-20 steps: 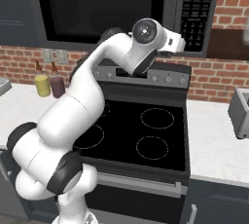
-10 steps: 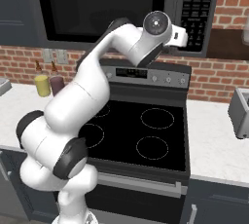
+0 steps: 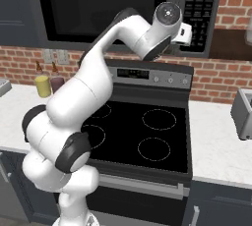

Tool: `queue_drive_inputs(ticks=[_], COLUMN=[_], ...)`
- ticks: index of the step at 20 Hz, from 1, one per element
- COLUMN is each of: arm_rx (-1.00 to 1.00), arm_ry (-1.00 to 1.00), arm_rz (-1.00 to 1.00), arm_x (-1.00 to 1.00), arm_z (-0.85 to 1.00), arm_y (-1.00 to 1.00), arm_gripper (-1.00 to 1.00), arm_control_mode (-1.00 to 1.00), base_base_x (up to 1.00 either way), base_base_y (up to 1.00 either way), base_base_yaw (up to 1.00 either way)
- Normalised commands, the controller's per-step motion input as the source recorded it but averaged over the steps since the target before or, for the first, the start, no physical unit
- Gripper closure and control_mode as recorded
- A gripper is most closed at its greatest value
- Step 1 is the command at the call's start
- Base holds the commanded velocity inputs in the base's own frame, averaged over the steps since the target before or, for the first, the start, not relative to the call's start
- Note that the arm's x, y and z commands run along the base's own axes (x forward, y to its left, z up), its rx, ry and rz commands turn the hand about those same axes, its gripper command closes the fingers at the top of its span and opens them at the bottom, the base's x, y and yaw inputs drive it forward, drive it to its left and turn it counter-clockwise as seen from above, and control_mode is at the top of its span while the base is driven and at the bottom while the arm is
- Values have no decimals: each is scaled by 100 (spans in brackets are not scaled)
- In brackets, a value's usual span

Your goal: Open the microwave, place the bowl with waffle inside the microwave, then close the microwave door and turn it on.

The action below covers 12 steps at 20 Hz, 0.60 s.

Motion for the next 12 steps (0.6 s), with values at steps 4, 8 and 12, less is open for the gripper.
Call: queue_drive_inputs(ticks=[4, 8, 12], arm_rx=[2, 0, 0], arm_ry=[-18, -14, -9], arm_rz=[0, 0, 0], arm_x=[0, -1, -23], arm_z=[-52, -27, -13], arm_y=[0, -1, -4], arm_gripper=[-100, -100, -100], arm_control_mode=[-100, -100, -100], base_base_x=[0, 0, 0], base_base_y=[0, 0, 0], base_base_yaw=[0, 0, 0])
